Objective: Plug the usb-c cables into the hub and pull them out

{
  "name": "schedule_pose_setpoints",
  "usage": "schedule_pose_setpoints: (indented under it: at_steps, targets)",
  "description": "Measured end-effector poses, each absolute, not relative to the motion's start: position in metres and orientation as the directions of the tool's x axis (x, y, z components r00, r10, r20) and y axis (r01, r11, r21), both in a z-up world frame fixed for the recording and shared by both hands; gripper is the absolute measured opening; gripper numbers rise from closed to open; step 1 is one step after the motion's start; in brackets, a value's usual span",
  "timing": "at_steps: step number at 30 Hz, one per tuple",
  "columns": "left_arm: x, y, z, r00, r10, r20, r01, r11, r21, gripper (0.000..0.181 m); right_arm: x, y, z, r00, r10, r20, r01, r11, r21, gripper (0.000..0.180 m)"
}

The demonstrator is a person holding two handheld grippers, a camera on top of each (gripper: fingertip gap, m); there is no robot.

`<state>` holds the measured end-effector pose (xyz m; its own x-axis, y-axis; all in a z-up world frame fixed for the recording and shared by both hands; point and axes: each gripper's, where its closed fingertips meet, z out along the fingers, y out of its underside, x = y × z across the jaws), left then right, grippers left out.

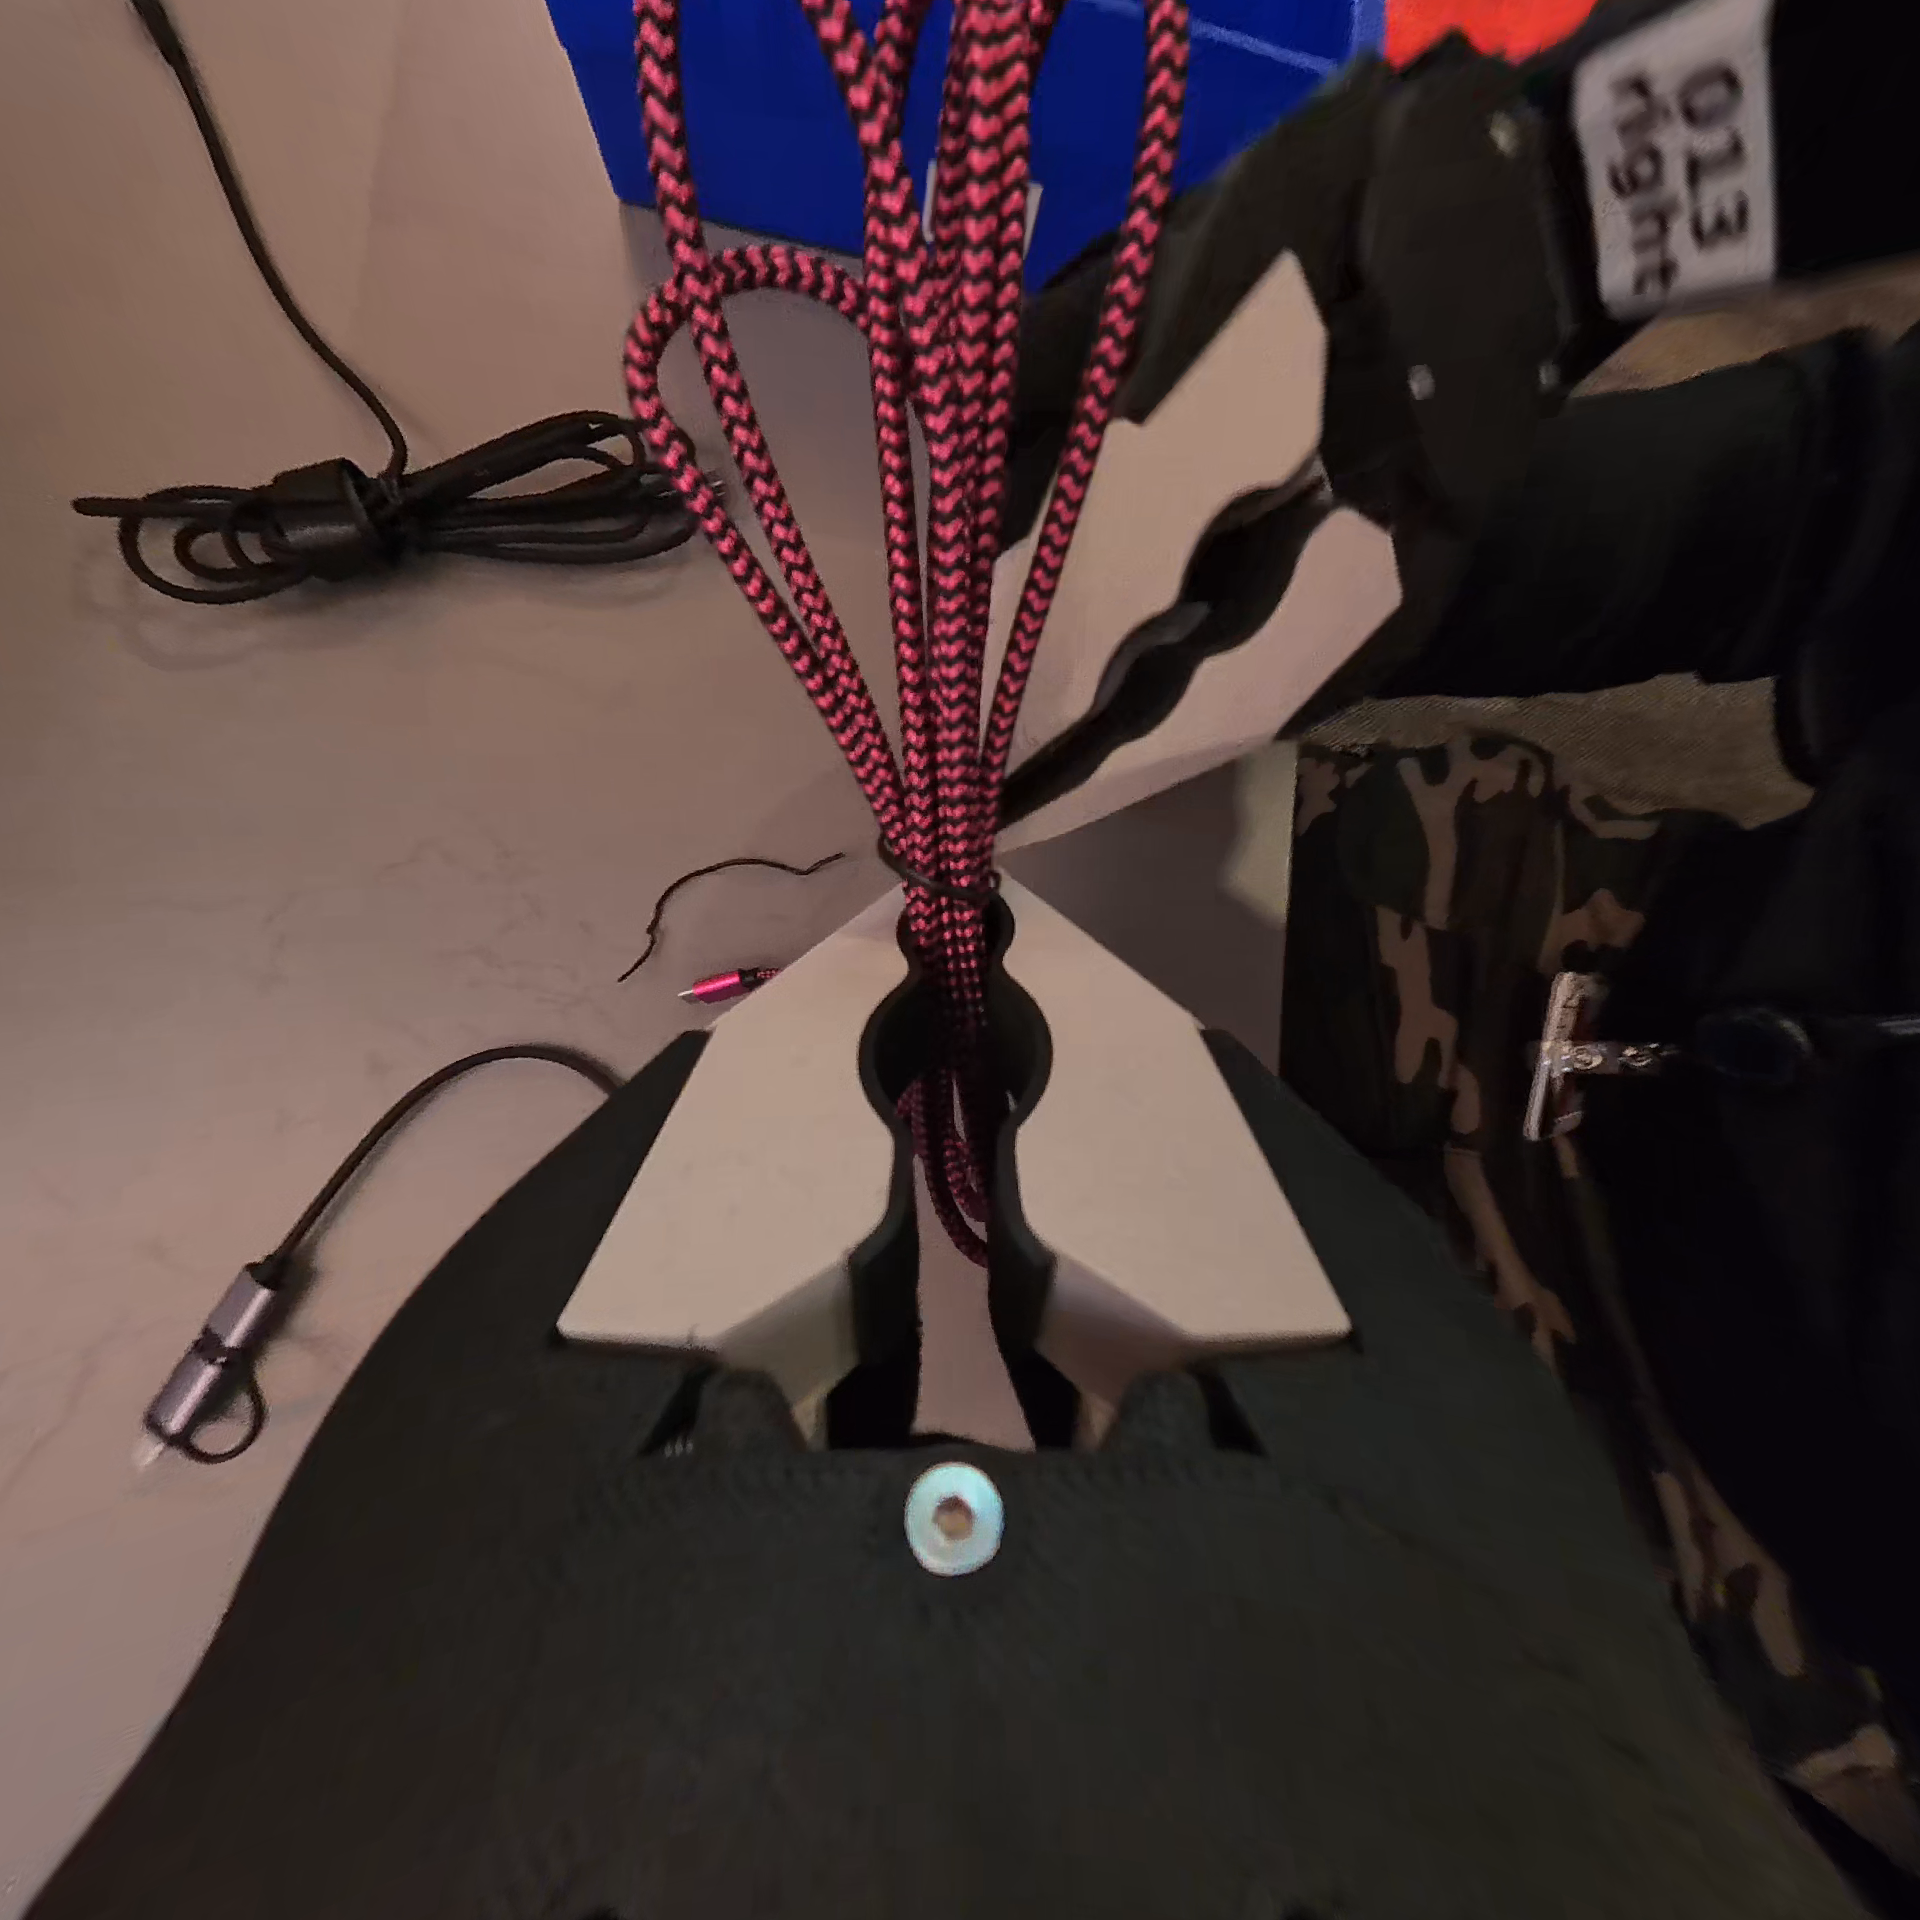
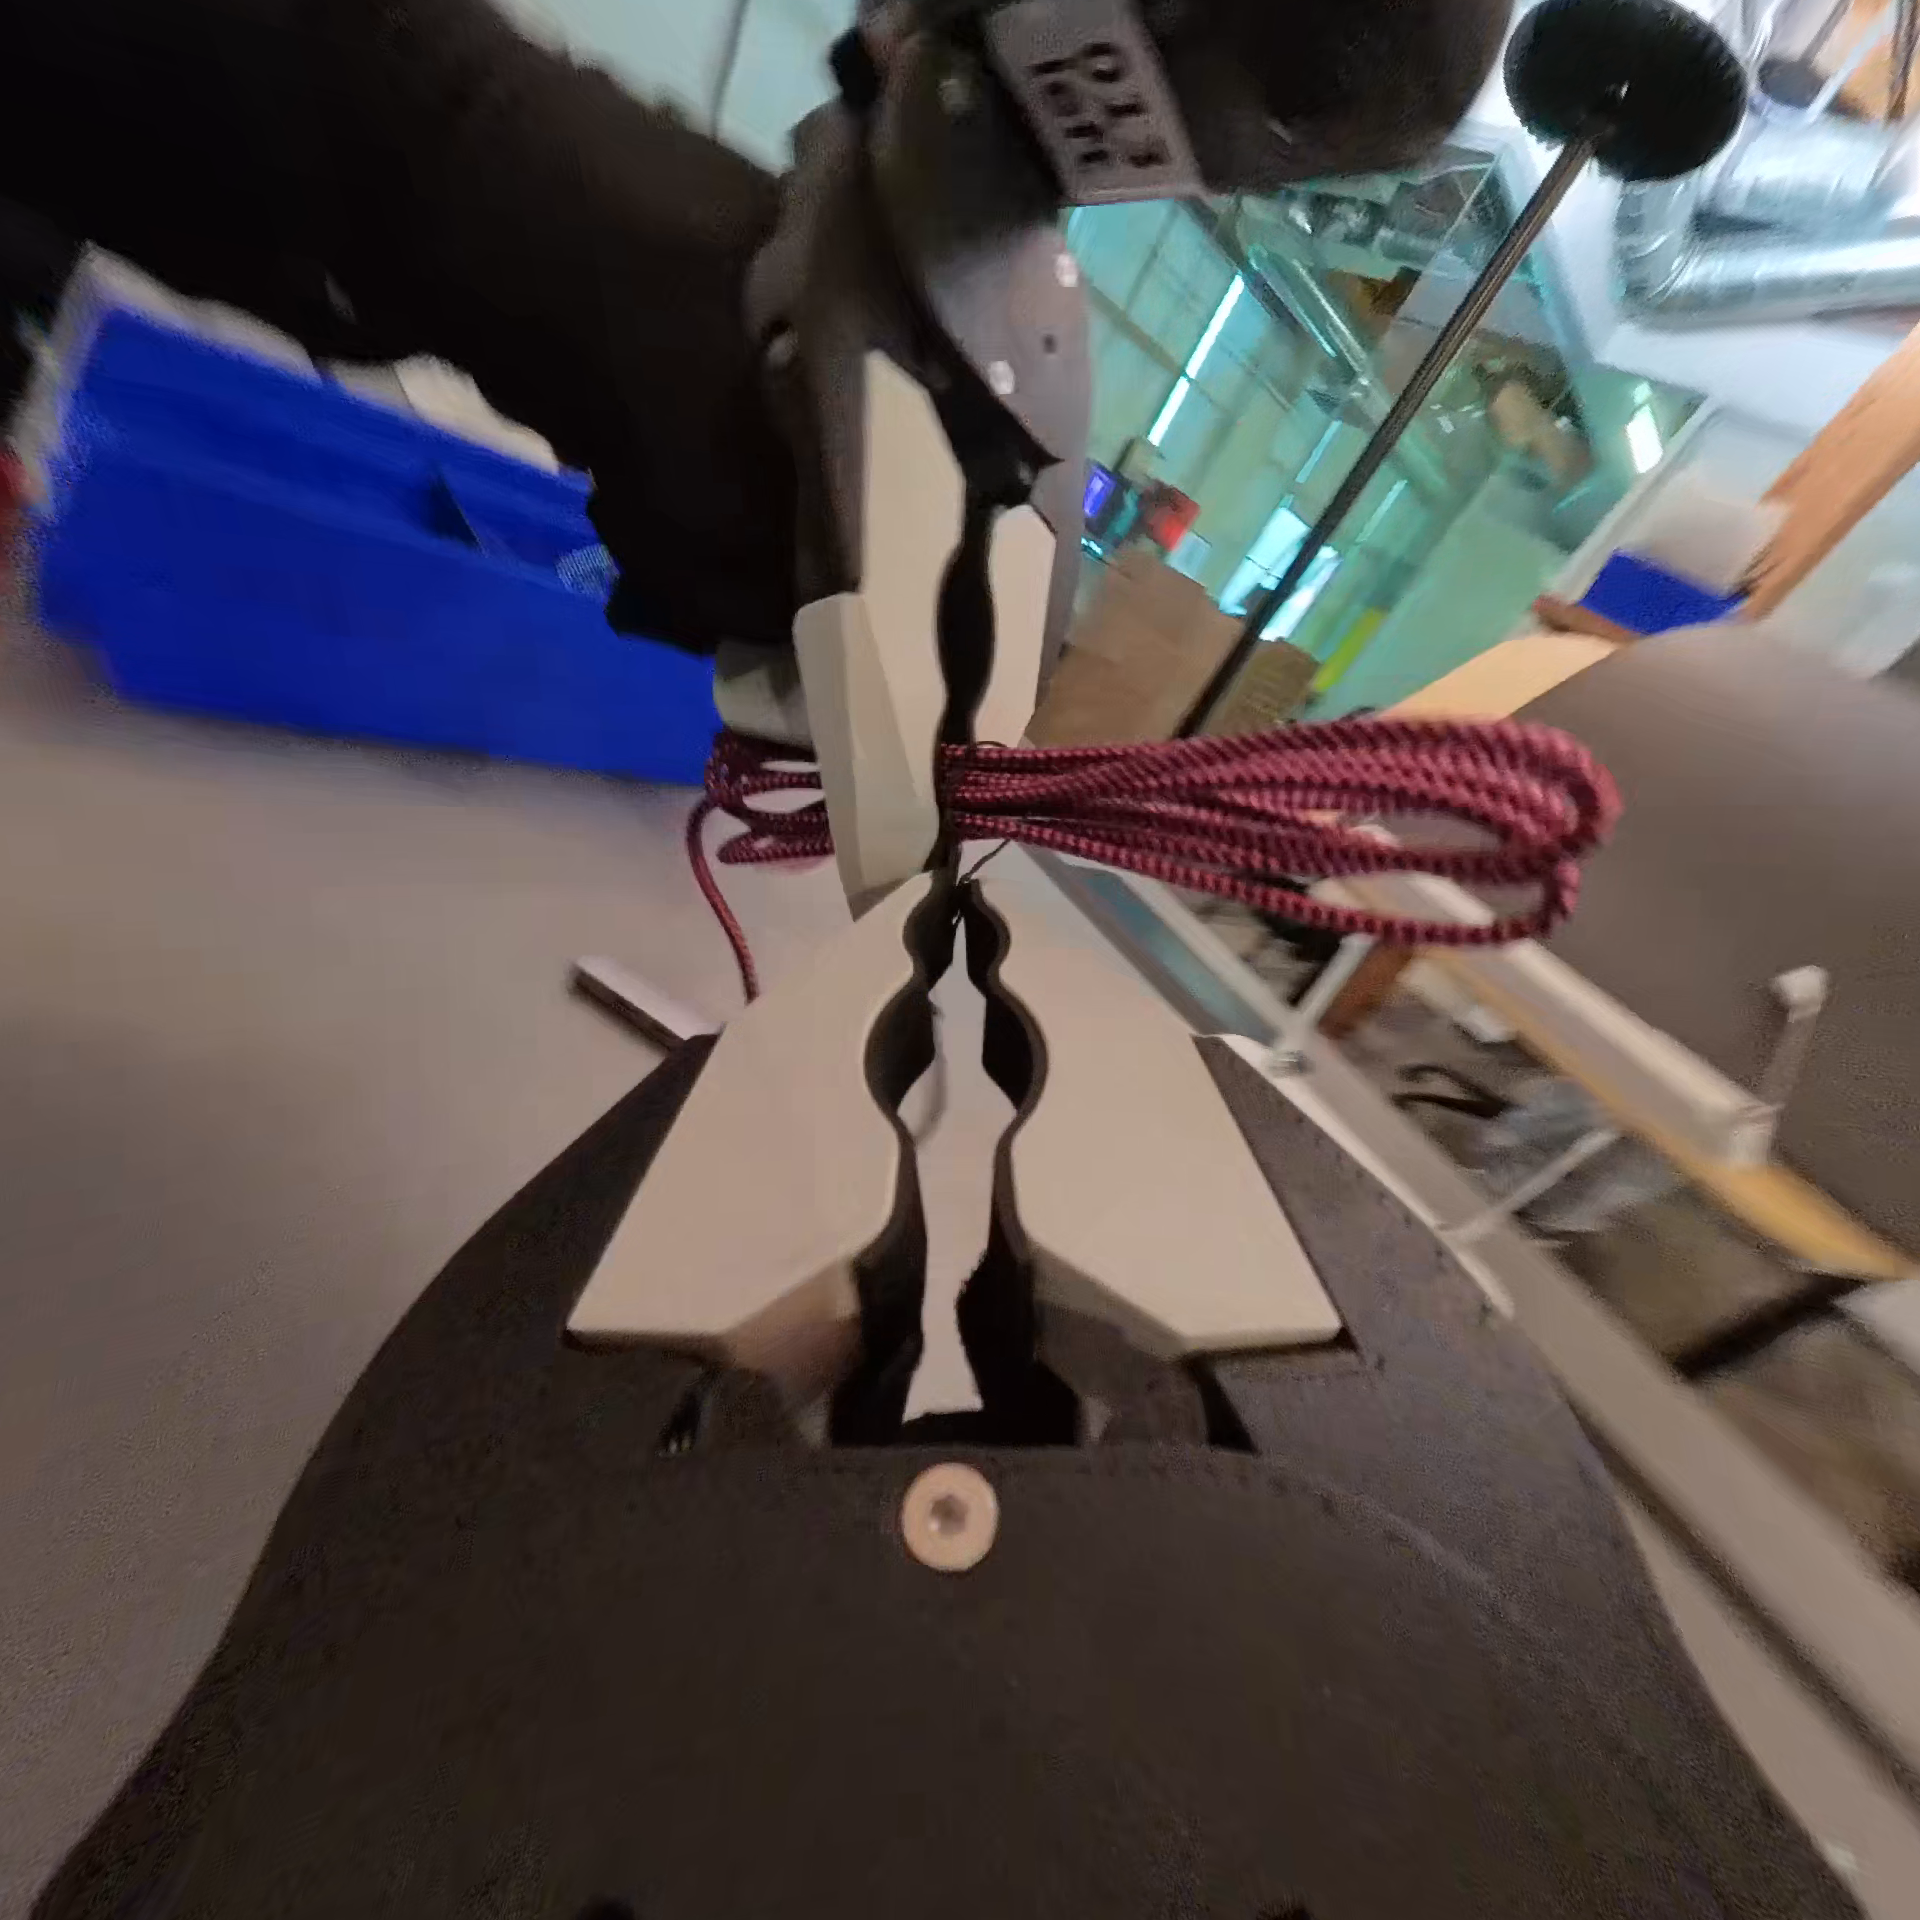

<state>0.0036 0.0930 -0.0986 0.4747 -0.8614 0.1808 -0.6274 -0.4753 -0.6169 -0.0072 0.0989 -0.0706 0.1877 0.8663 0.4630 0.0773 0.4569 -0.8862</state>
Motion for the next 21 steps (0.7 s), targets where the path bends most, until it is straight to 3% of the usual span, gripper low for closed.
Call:
schedule_pose_setpoints:
  at_steps: [4, 8, 9, 11, 12, 14, 16, 18, 21]
  targets:
    - [0.005, 0.091, -0.094, 0.481, -0.835, 0.269, -0.566, -0.529, -0.632, 0.001, -0.007, 0.100, -0.066, 0.216, 0.685, 0.696, 0.249, 0.651, -0.717, 0.000]
    - [0.006, 0.088, -0.089, 0.479, -0.817, 0.321, -0.535, -0.562, -0.631, 0.002, -0.007, 0.098, -0.060, 0.173, 0.377, 0.910, 0.438, 0.798, -0.414, 0.000]
    - [0.006, 0.087, -0.088, 0.479, -0.813, 0.332, -0.528, -0.569, -0.630, 0.001, -0.007, 0.097, -0.059, 0.165, 0.360, 0.918, 0.448, 0.802, -0.395, 0.000]
    - [0.005, 0.086, -0.087, 0.479, -0.820, 0.313, -0.537, -0.555, -0.635, 0.001, -0.008, 0.095, -0.059, 0.158, 0.441, 0.883, 0.406, 0.786, -0.466, 0.000]
    - [0.005, 0.086, -0.087, 0.483, -0.826, 0.290, -0.546, -0.544, -0.637, 0.002, -0.008, 0.095, -0.059, 0.159, 0.545, 0.823, 0.363, 0.743, -0.562, 0.000]
    - [0.005, 0.088, -0.084, 0.485, -0.844, 0.229, -0.560, -0.501, -0.660, 0.001, -0.007, 0.092, -0.057, 0.143, 0.788, 0.599, 0.225, 0.563, -0.795, 0.000]
    - [0.008, 0.089, -0.077, 0.471, -0.863, 0.181, -0.563, -0.452, -0.691, 0.001, -0.004, 0.088, -0.049, 0.085, 0.939, 0.334, 0.077, 0.328, -0.942, 0.000]
    - [0.009, 0.091, -0.073, 0.466, -0.878, 0.111, -0.585, -0.400, -0.705, 0.001, -0.002, 0.086, -0.044, -0.010, 0.999, 0.048, -0.026, 0.047, -0.999, 0.000]
    - [0.009, 0.095, -0.070, 0.451, -0.892, 0.000, -0.626, -0.317, -0.712, 0.001, 0.000, 0.084, -0.040, -0.157, 0.946, -0.283, -0.093, -0.300, -0.949, 0.000]
